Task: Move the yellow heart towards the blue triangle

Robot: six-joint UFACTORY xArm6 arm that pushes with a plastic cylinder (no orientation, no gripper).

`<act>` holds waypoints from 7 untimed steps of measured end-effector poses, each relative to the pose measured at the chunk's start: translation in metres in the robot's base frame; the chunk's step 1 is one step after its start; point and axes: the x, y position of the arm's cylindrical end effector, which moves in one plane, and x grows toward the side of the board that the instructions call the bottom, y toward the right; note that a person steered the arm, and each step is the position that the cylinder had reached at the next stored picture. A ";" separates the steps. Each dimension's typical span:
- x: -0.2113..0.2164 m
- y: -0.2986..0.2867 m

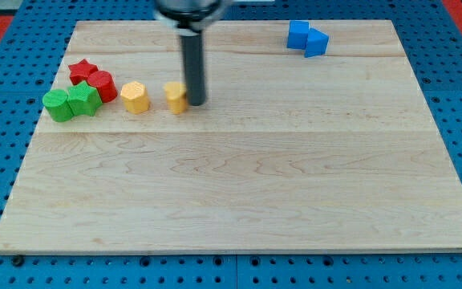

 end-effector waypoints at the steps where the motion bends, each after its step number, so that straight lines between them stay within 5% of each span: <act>1: -0.012 0.032; 2: -0.009 -0.028; 3: -0.040 -0.021; 4: -0.129 -0.038; 5: -0.157 -0.195; 6: -0.148 -0.228; 7: -0.080 -0.221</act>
